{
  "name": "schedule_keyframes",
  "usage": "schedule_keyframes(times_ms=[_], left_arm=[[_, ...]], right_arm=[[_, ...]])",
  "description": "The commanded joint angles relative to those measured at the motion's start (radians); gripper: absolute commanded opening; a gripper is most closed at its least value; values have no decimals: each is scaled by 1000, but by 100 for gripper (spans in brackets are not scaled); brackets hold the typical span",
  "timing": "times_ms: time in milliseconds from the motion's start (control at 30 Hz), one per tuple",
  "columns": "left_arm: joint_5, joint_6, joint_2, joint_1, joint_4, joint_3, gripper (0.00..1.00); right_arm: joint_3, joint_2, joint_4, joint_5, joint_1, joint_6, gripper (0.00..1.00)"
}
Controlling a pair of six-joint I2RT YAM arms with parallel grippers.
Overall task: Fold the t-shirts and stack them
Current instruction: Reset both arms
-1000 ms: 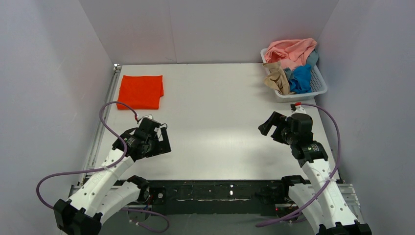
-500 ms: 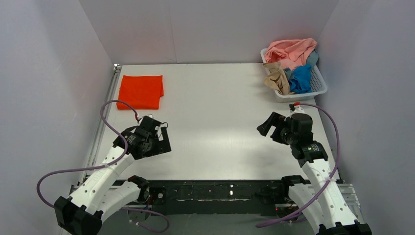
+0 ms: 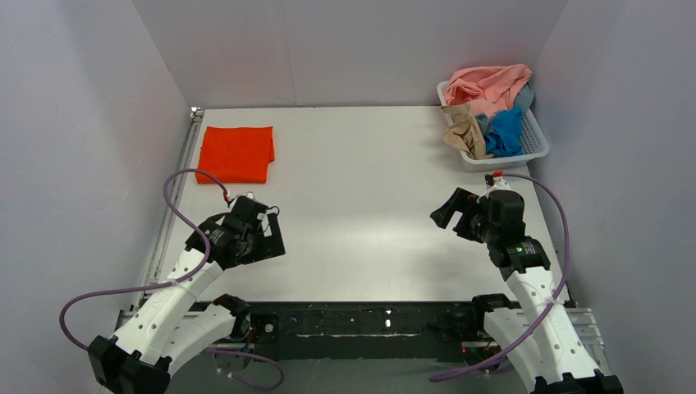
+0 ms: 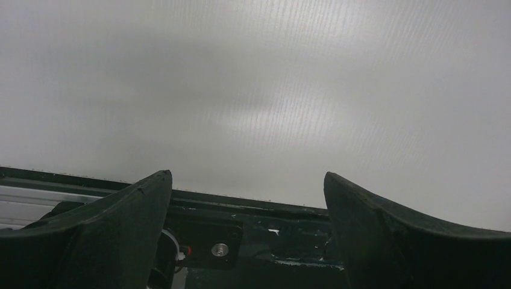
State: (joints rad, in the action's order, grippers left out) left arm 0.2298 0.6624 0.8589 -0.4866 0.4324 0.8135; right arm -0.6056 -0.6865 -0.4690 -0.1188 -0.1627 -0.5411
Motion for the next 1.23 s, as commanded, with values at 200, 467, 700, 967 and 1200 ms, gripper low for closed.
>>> schedule_keyframes(times_ms=[200, 467, 700, 967, 1200], left_arm=[[50, 5, -61, -3, 27, -23, 98], [43, 9, -46, -2, 21, -22, 98], [40, 6, -43, -3, 10, -24, 98], [46, 5, -72, -3, 6, -32, 98], [46, 6, -77, -3, 18, -28, 98]], right_arm=[[9, 2, 67, 5, 6, 27, 96], [1, -6, 89, 9, 6, 26, 96], [-5, -12, 85, 18, 6, 20, 96], [-11, -6, 73, 28, 6, 23, 96], [-8, 4, 72, 31, 6, 25, 96]])
